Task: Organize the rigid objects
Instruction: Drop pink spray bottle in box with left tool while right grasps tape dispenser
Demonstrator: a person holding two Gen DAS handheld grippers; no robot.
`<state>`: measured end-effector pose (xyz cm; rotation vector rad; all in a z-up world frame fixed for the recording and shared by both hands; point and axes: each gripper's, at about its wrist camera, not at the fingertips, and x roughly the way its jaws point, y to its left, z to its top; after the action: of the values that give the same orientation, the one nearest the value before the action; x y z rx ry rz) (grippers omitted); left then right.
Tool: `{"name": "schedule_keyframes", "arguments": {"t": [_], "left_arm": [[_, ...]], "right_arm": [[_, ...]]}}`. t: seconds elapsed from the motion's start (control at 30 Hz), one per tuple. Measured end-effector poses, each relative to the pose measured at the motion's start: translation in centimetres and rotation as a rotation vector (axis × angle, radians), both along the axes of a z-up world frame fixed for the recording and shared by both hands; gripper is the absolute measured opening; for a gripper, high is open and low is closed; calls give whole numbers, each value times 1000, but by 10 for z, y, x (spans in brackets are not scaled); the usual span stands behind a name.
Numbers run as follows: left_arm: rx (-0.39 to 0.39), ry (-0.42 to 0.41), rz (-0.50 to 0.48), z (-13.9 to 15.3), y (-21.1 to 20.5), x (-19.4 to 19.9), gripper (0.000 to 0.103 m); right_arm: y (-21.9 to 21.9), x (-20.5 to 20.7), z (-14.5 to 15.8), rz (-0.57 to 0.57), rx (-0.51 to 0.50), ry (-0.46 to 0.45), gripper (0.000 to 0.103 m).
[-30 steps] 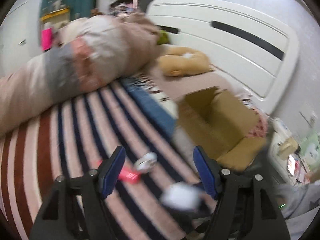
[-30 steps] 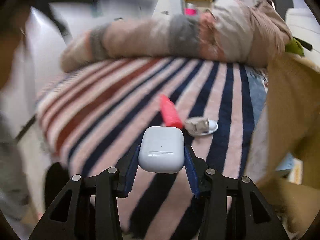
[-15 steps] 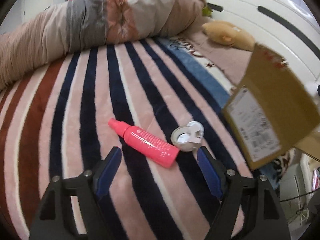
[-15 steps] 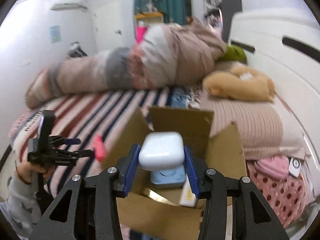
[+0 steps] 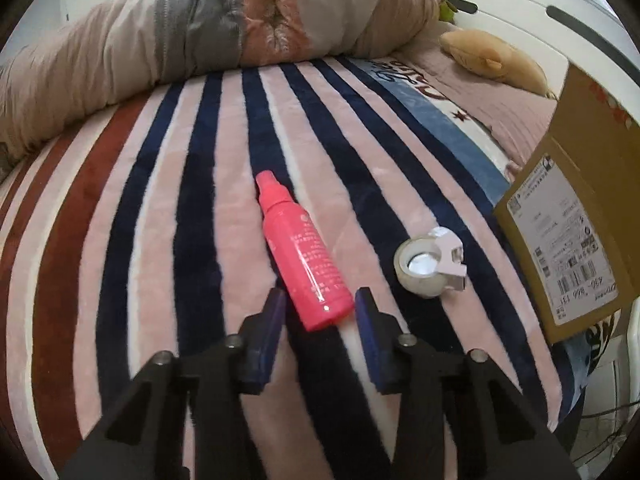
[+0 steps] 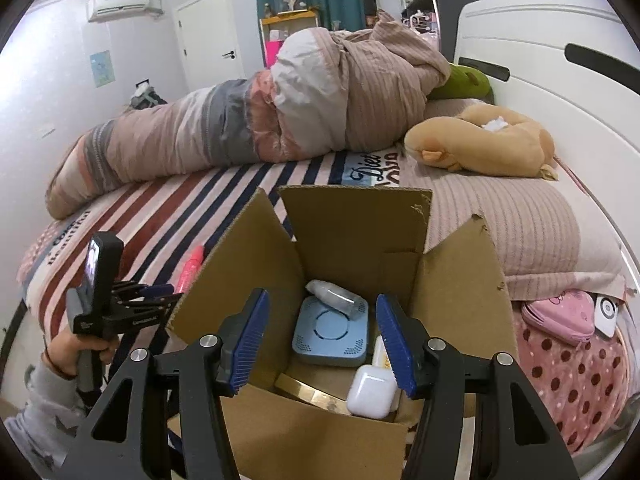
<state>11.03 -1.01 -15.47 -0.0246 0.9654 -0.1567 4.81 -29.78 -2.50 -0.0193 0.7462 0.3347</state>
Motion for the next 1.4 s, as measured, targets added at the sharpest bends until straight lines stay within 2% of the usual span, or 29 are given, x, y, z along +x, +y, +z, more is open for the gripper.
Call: {"name": "schedule_keyframes", "arguments": {"t": [0.1, 0.2, 0.23, 0.27, 0.3, 0.37, 0.47, 0.6, 0.67, 0.77, 0.87, 1.0, 1.1, 1.23, 1.27, 1.4], "left_arm": [[19, -14, 26, -2, -5, 10, 48], [50, -6, 119, -12, -6, 26, 48], [31, -4, 146, -15, -2, 30, 47], [0, -4, 152, -17, 0, 30, 36], [-13, 0, 151, -18, 1, 29, 29], [27, -12, 139, -16, 1, 24, 28], [42, -26, 117, -4, 10, 11, 28], [34, -54, 100, 35, 35, -18, 28], [25, -82, 69, 64, 45, -33, 28], [17, -123, 29, 102, 47, -50, 28], [7, -166, -62, 139, 31, -66, 28], [-44, -187, -168, 168, -1, -73, 28], [-71, -194, -254, 180, -37, -72, 28], [-90, -180, -349, 184, -80, -64, 28], [-95, -169, -376, 183, -92, -62, 28], [-113, -120, -471, 173, -134, -54, 28]], "right_arm": [[3, -2, 1, 14, 16, -5, 52], [7, -3, 2, 22, 24, -10, 52], [9, -4, 2, 24, 27, -11, 52], [12, -4, 3, 28, 29, -14, 52], [15, -4, 3, 32, 29, -16, 52], [22, -5, 5, 50, 29, -25, 52], [46, -8, 13, 115, 33, -55, 52], [99, -17, 17, 283, 23, -56, 52], [130, -21, 8, 369, 10, -22, 53], [166, -19, -24, 408, -22, 75, 54], [181, -7, -61, 350, -37, 141, 54], [187, 17, -108, 209, -107, 119, 54], [187, 37, -130, 138, -158, 96, 54], [193, 57, -149, 118, -232, 67, 54], [193, 58, -153, 116, -245, 60, 41], [190, 58, -151, 133, -230, 35, 39]]}}
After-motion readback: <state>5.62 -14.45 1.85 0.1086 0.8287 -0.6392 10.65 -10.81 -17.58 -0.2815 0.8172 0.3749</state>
